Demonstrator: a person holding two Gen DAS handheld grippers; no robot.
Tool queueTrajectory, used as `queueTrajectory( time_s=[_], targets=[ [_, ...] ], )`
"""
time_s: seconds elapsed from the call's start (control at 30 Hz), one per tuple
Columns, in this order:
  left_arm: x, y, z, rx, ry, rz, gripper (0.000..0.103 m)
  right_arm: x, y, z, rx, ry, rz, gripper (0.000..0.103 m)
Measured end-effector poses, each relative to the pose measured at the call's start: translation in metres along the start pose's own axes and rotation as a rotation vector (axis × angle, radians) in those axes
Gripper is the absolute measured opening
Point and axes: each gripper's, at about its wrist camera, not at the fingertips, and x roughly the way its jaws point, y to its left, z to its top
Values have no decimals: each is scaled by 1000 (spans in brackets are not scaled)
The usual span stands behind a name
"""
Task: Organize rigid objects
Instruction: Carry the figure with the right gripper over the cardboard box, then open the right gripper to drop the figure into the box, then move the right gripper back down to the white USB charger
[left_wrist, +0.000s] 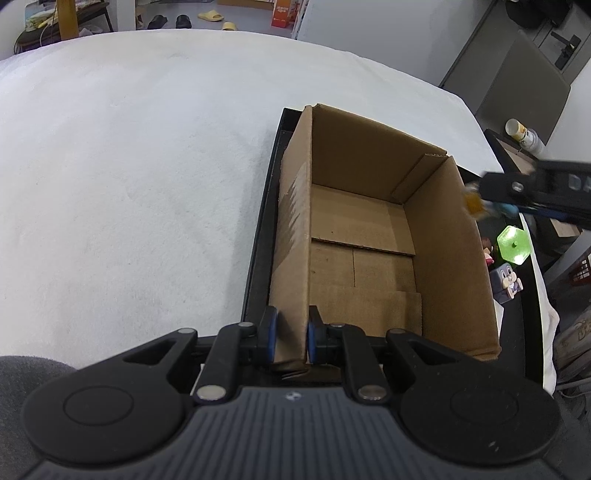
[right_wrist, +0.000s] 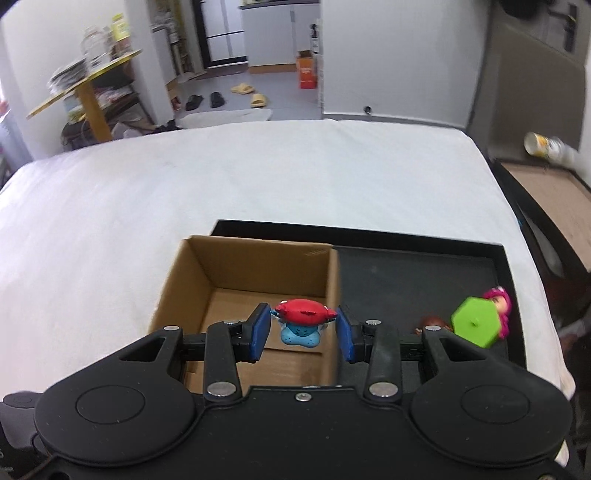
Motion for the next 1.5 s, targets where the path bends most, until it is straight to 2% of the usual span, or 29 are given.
queueTrajectory(
  time_s=[0.4, 0.7, 0.77, 0.8, 0.83, 1.07, 1.23, 1.37, 1.5],
  targets=[
    [4, 1, 3, -1, 28, -12, 15, 21, 42, 2, -158, 11, 7, 38],
    [6, 6, 4, -8, 33, -36, 15, 33, 63, 17, -239, 2, 59, 39],
    [6, 7, 5, -9, 34, -38, 15, 34, 67, 22, -261, -5, 81, 40],
    [6, 7, 5, -6, 33, -37, 15, 32, 68, 24, -264, -15, 82, 44],
    [6, 7, 5, -5, 34, -36, 15, 31, 67, 26, -262, -23, 84, 47],
    [4, 7, 7, -18, 35, -46, 15, 20, 49, 26, -179, 12, 122, 48],
    [3, 5, 7, -3, 31, -38, 15, 3, 38, 15, -164, 13, 112, 62],
    [3, 4, 6, -5, 32, -32, 15, -8, 26, 5, -138, 21, 98, 65],
    [4, 0, 7, -13, 36, -23, 15, -13, 14, -5, -110, 19, 68, 73]
  ],
)
